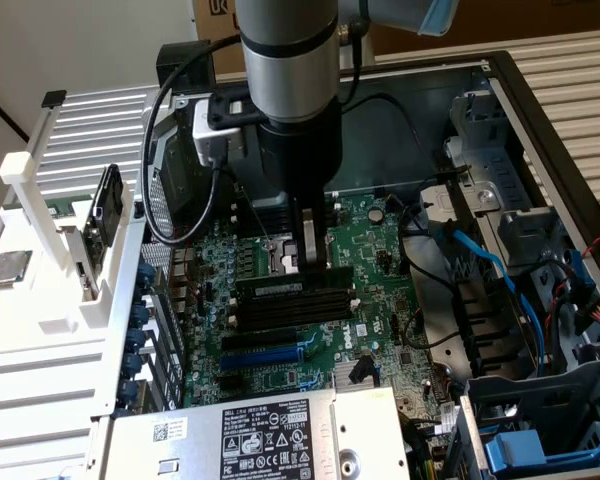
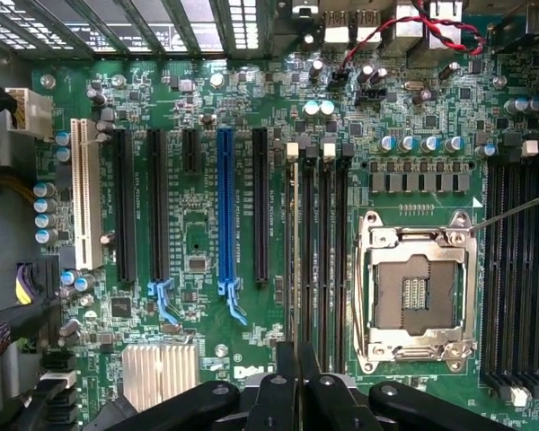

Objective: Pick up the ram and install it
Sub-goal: 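Insert the ram into the slot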

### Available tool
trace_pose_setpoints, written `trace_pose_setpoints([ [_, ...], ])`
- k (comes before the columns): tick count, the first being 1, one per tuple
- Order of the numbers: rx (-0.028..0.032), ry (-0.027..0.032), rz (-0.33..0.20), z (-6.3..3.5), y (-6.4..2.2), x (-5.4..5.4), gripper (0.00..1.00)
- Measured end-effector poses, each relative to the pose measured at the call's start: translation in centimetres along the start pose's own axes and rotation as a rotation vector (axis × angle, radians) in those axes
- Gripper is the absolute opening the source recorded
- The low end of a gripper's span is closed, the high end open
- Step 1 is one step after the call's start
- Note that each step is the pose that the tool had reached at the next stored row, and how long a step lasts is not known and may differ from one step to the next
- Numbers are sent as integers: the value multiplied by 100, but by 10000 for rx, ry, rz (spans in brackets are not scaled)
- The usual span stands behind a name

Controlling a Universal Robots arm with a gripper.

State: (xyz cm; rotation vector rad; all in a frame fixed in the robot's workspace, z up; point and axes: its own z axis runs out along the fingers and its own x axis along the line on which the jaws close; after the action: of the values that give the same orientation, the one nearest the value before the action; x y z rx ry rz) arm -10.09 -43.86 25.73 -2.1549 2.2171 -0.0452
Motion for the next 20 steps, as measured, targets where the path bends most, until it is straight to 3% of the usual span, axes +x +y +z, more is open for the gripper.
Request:
trace_pose_setpoints([
  [6,-4,-78,4,41,2,14,12],
  [7,-7,-180,9,101,8,18,12],
  [15,-10,-297,-26,141,33,19,12],
  [20,-15,-331,-88,155,38,20,12],
])
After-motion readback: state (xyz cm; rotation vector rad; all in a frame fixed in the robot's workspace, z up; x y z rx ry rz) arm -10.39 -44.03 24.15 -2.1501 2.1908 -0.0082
